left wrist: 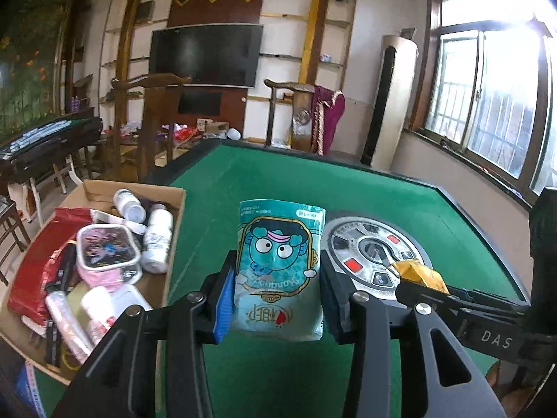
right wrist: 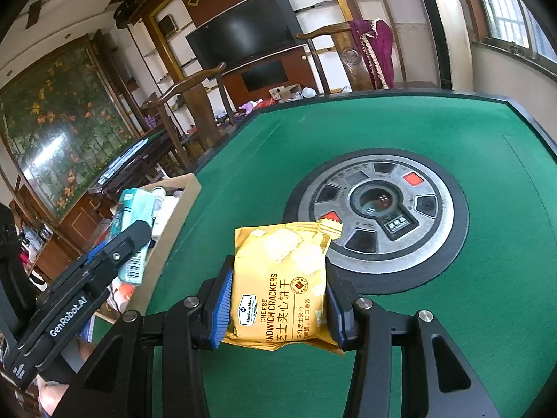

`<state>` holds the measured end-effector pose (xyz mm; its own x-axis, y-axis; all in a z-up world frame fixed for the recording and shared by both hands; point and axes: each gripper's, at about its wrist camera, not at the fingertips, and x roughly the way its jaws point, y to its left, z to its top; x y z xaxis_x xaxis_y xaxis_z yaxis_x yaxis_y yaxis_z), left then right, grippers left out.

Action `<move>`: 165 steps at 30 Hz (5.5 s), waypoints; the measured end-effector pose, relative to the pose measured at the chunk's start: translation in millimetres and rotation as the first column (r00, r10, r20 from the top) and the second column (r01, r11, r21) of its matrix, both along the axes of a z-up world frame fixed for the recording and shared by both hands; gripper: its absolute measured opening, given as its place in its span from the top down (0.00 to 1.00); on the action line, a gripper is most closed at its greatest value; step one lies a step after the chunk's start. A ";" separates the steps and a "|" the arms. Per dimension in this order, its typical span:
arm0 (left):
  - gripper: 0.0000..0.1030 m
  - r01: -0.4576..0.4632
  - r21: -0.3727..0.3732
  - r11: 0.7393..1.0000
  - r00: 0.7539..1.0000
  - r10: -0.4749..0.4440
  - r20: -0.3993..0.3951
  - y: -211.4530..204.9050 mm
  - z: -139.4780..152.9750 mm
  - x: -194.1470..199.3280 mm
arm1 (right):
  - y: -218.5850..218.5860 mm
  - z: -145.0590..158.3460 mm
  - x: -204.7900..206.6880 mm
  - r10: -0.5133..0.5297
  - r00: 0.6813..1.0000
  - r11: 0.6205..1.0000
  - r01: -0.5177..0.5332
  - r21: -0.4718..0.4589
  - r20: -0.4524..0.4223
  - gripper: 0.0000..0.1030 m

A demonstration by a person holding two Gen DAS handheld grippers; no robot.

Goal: Organize objects

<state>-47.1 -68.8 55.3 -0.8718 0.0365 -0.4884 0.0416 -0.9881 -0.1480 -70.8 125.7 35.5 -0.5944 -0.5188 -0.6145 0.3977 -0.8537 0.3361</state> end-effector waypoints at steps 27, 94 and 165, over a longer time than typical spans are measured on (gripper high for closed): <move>0.58 -0.207 0.071 0.976 0.976 0.211 -0.055 -118.4 16.8 76.0 | -133.5 11.6 28.0 0.213 0.977 0.975 -0.210 0.068 -0.029 0.52; 0.56 -0.259 0.097 0.961 0.958 0.243 0.156 -198.6 -13.4 4.5 | -381.6 -13.6 -118.9 0.409 0.895 0.881 -0.439 0.178 0.179 0.52; 0.08 -0.353 -0.227 0.908 0.932 0.363 0.001 -99.8 19.4 146.6 | -114.6 -2.4 114.4 0.352 0.934 0.924 -0.336 0.183 -0.061 0.00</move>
<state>99.5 -168.6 74.7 -0.7846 -0.3861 -0.4851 0.3997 -0.9131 0.0803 43.6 11.1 33.1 -0.4553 -0.5958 -0.6616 0.6988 -0.6996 0.1492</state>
